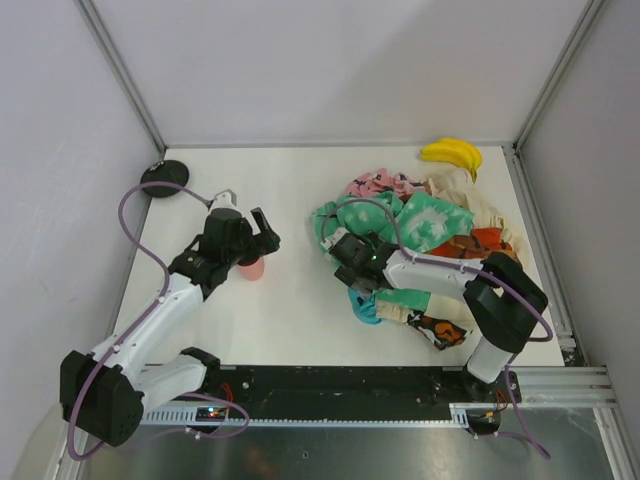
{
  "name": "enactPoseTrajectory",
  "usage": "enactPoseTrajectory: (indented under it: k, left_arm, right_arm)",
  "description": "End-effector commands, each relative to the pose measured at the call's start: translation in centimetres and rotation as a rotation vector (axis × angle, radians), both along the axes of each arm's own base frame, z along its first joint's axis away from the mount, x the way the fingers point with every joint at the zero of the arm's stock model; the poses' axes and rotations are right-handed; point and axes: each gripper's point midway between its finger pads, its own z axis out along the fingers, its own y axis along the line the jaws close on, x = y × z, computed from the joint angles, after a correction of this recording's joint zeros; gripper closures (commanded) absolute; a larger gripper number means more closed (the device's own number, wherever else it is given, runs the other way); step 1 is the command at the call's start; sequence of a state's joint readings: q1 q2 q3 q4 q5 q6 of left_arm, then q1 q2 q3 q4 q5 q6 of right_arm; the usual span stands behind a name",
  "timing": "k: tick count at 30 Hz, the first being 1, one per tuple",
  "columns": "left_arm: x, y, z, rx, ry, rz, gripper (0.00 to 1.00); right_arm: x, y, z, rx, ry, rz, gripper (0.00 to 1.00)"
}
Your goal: Pick out a specific cloth from the pile
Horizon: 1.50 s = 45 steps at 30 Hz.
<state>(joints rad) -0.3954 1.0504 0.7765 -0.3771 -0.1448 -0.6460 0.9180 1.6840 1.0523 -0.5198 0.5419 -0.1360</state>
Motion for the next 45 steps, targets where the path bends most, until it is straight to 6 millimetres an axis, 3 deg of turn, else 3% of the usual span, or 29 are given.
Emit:
enactPoseTrajectory:
  k: [1,4,9,13,15,17,22,26,28,33,40,45]
  left_arm:
    - [0.2,-0.5,1.8,-0.015,-0.058,-0.028,0.0]
    - [0.2,-0.5,1.8,-0.016,-0.058,-0.027,0.0]
    - [0.1,-0.5,2.2,-0.023,-0.068,-0.03,0.0]
    - [0.0,-0.6,2.9,-0.035,-0.087,-0.036,0.0]
    - [-0.2,-0.8,3.2,-0.047,-0.094,-0.044,0.0]
    - [-0.3,-1.1,3.5,-0.063,-0.096,-0.056,0.0]
    - [-0.7,-3.2,4.1,-0.083,-0.095,-0.114,0.0]
    - [-1.0,-6.4,4.3,-0.071,-0.091,-0.193,0.0]
    - [-1.0,-8.4,4.2,-0.066,-0.081,-0.24,0.0]
    - [-0.8,-14.8,3.2,-0.091,-0.03,-0.404,0.0]
    - [0.1,-24.3,-1.3,-0.118,0.093,-0.634,0.0]
    - [1.3,-29.2,-4.9,-0.092,0.142,-0.726,0.0]
  right_arm:
    - [0.0,-6.1,-3.5,-0.126,0.156,-0.161,0.02]
    - [-0.5,-6.9,-5.8,-0.095,0.269,-0.206,0.13]
    - [-2.1,-6.8,-8.2,-0.005,0.442,-0.248,0.45]
    - [-1.6,-6.7,-8.2,0.024,0.43,-0.265,0.89]
    - [0.0,-6.9,-7.3,0.048,0.352,-0.298,0.97]
    - [2.2,-7.4,-5.4,0.081,0.231,-0.348,0.99]
    - [7.5,-9.6,2.5,0.283,-0.123,-0.558,1.0]
    - [9.3,-12.0,8.6,0.361,-0.352,-0.644,1.0]
    - [9.5,-12.9,10.5,0.397,-0.411,-0.672,1.0]
    - [9.1,-14.9,12.7,0.455,-0.452,-0.731,1.0]
    - [8.7,-16.5,13.9,0.493,-0.474,-0.773,1.0]
    - [8.3,-17.8,15.1,0.528,-0.501,-0.807,1.0]
